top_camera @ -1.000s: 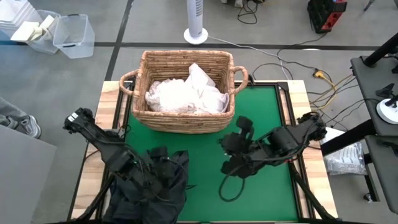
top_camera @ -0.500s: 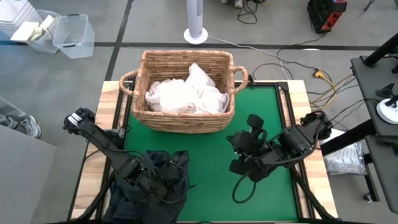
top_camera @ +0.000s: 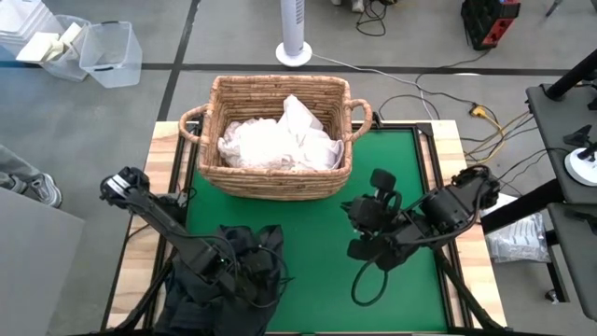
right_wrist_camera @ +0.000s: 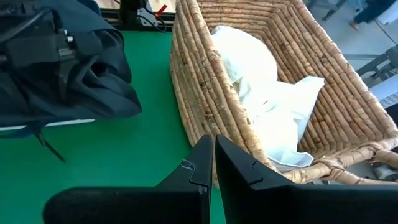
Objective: Sort clothes
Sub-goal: Put the black shorts into the laundry bin
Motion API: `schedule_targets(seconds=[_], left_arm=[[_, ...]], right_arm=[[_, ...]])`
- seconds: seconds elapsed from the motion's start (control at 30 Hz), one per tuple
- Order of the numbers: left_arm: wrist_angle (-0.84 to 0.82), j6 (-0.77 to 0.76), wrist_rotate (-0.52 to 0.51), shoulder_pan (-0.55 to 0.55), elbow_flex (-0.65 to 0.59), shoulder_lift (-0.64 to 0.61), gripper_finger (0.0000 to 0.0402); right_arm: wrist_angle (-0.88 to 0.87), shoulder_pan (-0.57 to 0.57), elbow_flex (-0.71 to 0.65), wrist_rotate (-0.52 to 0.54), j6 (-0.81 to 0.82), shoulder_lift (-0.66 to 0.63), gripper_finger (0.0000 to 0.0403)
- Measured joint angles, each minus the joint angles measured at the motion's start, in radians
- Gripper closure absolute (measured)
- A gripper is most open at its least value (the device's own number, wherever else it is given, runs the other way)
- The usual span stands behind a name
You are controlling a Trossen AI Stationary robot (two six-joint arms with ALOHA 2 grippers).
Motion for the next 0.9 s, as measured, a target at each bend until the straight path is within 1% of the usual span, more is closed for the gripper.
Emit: schedule_targets(seconds=[0.13,0.23,0.33,0.37,0.5,0.67,0.77,0.83,0.9], left_arm=[[-0.029,-0.006,-0.003,-0.002,0.039,0.035,0.0255],[-0.084,-0.01,-0.004,-0.006,0.077,0.056,0.0311],[-0.15,-0.012,-0.004,-0.008,0.108,0.062,0.0377],[-0.174,-0.015,-0.002,-0.008,0.116,0.063,0.0388],[-0.295,-0.032,0.008,-0.01,0.185,0.064,0.0395],[-0.502,-0.036,0.005,-0.028,0.327,0.063,0.0399],[-0.623,-0.07,0.004,-0.051,0.409,0.063,0.04],[-0.689,-0.1,0.022,-0.075,0.459,0.062,0.04],[-0.763,-0.151,0.064,-0.108,0.505,0.062,0.0401]], right_arm=[[0.0,0.0,0.0,0.001,-0.009,-0.008,0.039],[0.0,0.0,0.0,0.001,-0.009,-0.012,0.039],[0.0,0.0,0.0,0.001,-0.009,-0.019,0.039],[0.0,0.0,0.0,0.001,-0.009,-0.021,0.039],[0.0,0.0,0.0,0.005,-0.009,-0.023,0.039],[0.0,0.0,0.0,0.026,-0.009,-0.024,0.039],[0.0,0.0,0.0,0.026,-0.009,-0.024,0.039],[0.0,0.0,0.0,0.026,-0.009,-0.024,0.039],[0.0,0.0,0.0,0.026,-0.009,-0.024,0.039]])
